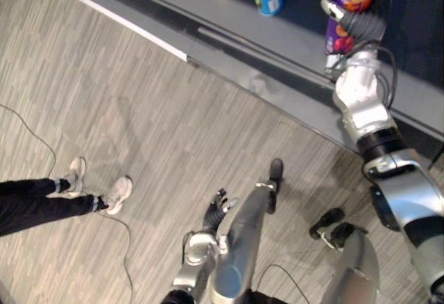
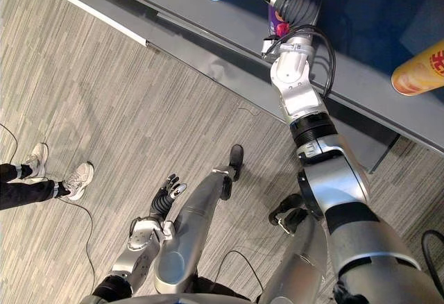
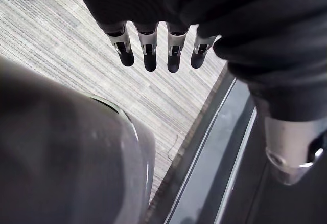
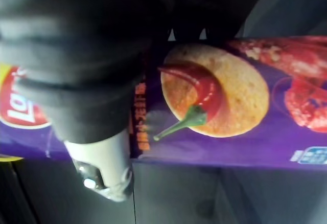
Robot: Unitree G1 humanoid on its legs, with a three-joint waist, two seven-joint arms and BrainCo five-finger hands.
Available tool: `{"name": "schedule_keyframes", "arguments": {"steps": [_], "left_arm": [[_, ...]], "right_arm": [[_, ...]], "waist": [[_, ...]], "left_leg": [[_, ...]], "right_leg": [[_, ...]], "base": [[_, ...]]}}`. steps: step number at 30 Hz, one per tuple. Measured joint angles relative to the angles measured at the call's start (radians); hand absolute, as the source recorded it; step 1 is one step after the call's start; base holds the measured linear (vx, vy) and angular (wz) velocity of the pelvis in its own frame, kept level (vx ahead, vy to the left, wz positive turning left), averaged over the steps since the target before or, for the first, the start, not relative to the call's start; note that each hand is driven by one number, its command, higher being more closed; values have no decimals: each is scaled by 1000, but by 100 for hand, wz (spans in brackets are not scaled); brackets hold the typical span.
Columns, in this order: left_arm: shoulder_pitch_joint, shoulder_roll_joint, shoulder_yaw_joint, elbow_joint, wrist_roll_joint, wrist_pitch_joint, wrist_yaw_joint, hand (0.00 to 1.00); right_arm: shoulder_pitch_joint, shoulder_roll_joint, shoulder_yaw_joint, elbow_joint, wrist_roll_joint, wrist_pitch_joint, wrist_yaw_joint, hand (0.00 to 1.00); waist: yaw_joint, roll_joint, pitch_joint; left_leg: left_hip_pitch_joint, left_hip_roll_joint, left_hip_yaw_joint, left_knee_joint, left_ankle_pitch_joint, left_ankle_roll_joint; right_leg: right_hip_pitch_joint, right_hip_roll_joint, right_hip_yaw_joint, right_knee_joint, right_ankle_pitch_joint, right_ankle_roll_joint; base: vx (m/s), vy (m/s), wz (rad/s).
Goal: Put the gum and the chips on the shelf.
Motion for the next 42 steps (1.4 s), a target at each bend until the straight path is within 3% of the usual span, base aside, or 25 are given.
{"name": "schedule_keyframes", "arguments": {"steps": [6,7,19,32,42], "left_arm": [[0,-1,0,1,0,-4,7,0],[-1,-3,-1,2,0,-10,9,0],[-9,-6,-35,37,1,-10,32,0],[-8,-6,-35,42,2,-12,33,0],[-7,-3,-35,87,0,-21,26,0]], "right_arm": [[15,10,1,4,0,-4,4,100],[27,12,1,4,0,-4,4,0],[69,36,1,33,2,-49,23,0],[146,39,1,72,21,-63,96,0],[250,46,-4,158,56,-72,201,0]], "waist": [[0,0,0],[0,3,-2],[-3,31,-22],[-5,32,-22],[-53,31,-22]], "left_leg": [[3,1,1,-1,0,0],[3,2,1,-1,0,0],[45,17,23,-21,1,-1],[86,28,28,-43,5,-5],[161,52,51,-71,7,-5]], "right_leg": [[4,1,0,0,0,0],[5,2,0,-2,0,0],[30,14,8,-22,1,0],[69,31,8,-52,9,7],[139,65,20,-118,47,13]], "base": [[12,-64,-1],[15,-53,-1],[28,-74,-5],[22,-45,-3],[5,-15,-11]]}}
